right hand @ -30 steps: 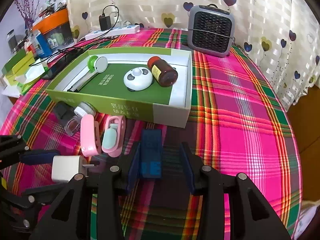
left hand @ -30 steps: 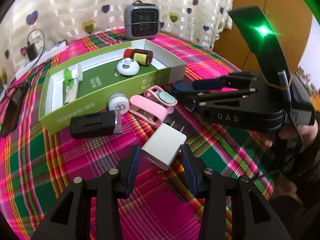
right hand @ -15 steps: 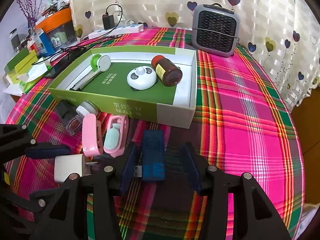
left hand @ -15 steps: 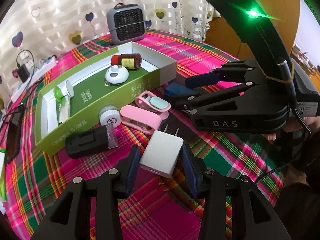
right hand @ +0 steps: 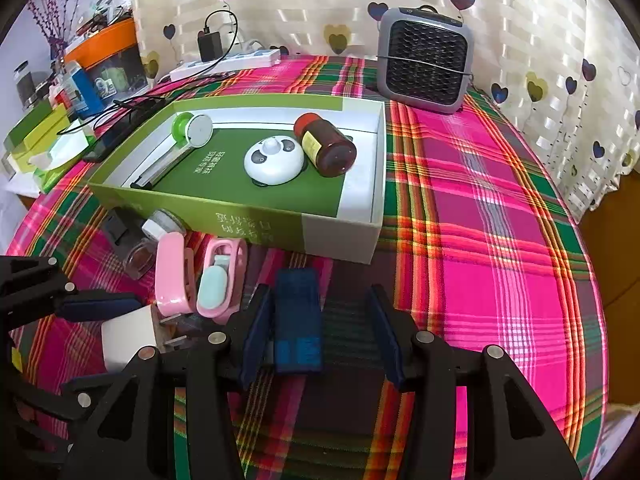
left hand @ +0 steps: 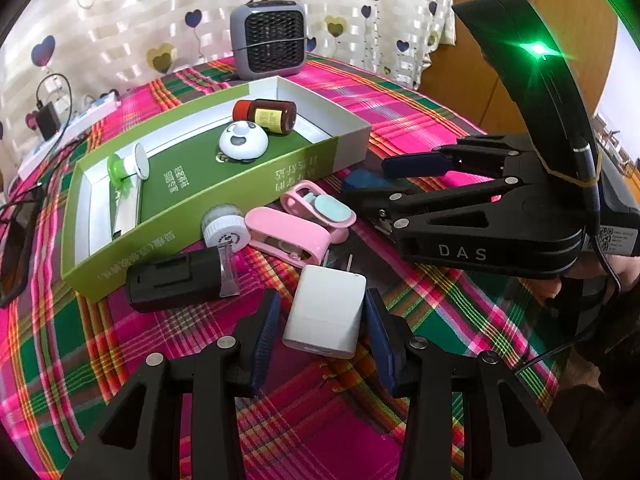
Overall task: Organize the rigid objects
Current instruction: 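Close the left tool on the white charger while the right tool grasps the blue USB stick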
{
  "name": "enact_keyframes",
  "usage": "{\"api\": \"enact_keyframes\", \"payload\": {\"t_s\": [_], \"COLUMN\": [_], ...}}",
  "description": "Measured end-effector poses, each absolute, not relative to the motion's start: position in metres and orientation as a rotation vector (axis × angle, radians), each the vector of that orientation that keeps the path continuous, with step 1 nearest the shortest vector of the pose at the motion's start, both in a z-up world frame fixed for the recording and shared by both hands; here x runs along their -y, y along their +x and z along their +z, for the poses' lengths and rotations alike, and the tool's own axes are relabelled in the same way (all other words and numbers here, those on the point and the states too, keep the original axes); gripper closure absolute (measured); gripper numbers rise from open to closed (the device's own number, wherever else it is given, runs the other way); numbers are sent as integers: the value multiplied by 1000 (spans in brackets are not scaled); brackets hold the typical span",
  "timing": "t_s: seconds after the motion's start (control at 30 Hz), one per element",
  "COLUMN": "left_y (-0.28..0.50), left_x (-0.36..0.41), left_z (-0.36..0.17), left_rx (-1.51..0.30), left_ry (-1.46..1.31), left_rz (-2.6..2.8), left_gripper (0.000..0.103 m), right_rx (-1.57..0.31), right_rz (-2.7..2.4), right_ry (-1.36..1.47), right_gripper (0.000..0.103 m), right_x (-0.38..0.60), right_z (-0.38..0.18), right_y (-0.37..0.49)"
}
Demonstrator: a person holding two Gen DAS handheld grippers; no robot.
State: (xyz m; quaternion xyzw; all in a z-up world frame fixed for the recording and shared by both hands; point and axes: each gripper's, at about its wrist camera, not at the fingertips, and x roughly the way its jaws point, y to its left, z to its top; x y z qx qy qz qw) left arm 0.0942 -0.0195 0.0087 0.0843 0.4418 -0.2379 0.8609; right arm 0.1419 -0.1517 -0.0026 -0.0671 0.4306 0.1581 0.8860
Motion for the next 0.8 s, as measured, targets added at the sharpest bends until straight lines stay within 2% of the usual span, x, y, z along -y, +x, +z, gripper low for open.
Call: {"api": "enact_keyframes", "payload": {"t_s": [0.13, 0.23, 0.33, 0.4, 0.47, 0.8], "left_y": [95, 95, 95, 95, 95, 94], "left_x": [18, 17, 17, 18, 17, 14], "left_z": [9, 9, 9, 9, 9, 9], "left_rx": [-927, -925, -925, -923, -923, -921], "left_ry": [155, 153, 151, 152, 147, 135], "left_rz": [-498, -486, -484, -482, -480, -474], "left_gripper": [62, 66, 66, 67, 67, 69], "right_rx": [-895, -892, -889, -887, -886, -887], "right_rz": [329, 328, 332, 334, 336, 333], "right_ry": [-138, -139, -141, -142, -143, -142], "right_gripper": [54, 60, 66, 75, 80, 80], "right_x": [152, 152, 152, 152, 152, 152], "right_z": [-3, -2, -1, -1, -1, -1], "right_y": [142, 141, 140, 139, 138, 137]}}
